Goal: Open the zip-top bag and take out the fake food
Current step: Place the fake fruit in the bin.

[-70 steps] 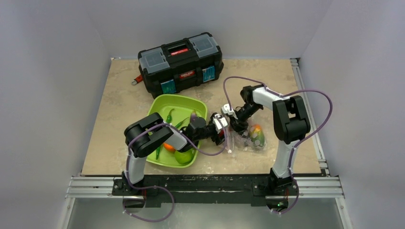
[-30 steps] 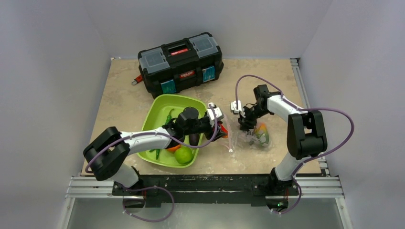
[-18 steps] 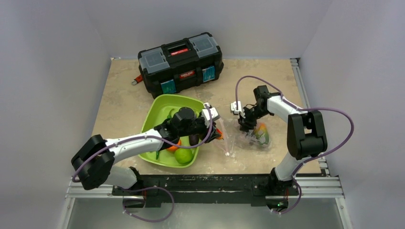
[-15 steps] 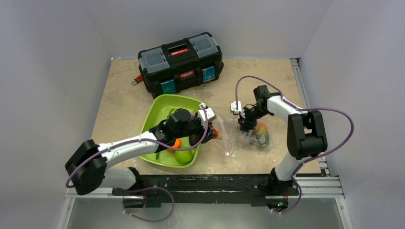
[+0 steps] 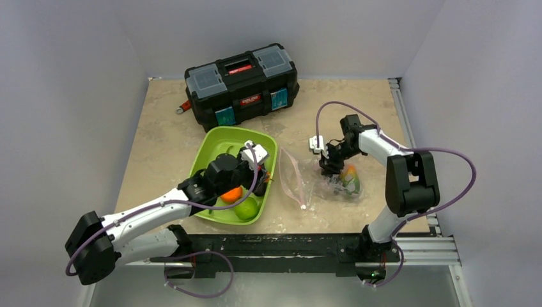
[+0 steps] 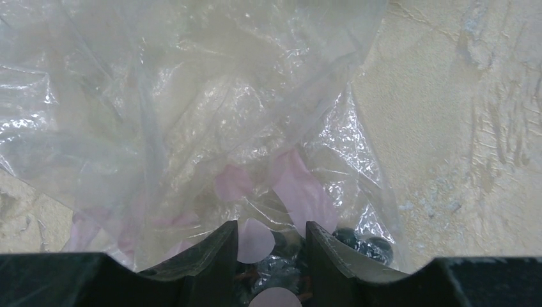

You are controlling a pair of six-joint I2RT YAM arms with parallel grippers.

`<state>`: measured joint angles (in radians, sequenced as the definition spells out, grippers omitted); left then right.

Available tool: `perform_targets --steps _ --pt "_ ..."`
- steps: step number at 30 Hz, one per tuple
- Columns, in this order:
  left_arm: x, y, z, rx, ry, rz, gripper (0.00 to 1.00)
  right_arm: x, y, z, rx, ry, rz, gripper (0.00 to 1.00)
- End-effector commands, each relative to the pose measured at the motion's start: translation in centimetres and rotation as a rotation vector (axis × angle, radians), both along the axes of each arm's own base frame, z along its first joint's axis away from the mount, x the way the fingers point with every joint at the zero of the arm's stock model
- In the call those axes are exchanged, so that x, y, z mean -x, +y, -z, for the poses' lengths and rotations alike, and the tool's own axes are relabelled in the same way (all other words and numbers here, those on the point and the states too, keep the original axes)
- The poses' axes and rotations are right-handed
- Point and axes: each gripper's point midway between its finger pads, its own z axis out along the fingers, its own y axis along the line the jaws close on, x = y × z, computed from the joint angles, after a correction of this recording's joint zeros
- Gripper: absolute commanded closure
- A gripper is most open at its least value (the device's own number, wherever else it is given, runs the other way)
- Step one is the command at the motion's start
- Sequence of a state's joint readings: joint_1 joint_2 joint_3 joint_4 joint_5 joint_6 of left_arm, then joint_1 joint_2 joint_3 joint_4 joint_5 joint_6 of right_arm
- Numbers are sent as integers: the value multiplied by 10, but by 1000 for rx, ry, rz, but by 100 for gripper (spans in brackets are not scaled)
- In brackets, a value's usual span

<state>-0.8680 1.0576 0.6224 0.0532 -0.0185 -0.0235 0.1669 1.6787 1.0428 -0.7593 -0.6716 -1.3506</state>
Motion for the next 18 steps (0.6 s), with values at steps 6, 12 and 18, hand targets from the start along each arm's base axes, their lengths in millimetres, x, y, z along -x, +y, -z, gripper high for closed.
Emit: perform_targets --steps 6,12,18 --pt "-16 64 15 -17 36 -322 100 -2 3 -16 -31 -31 8 57" --pt "-25 87 25 -11 80 -437 100 -3 4 -22 -39 -42 7 55" --pt "-37 107 36 1 136 -559 77 -3 5 -29 -44 -62 3 54"
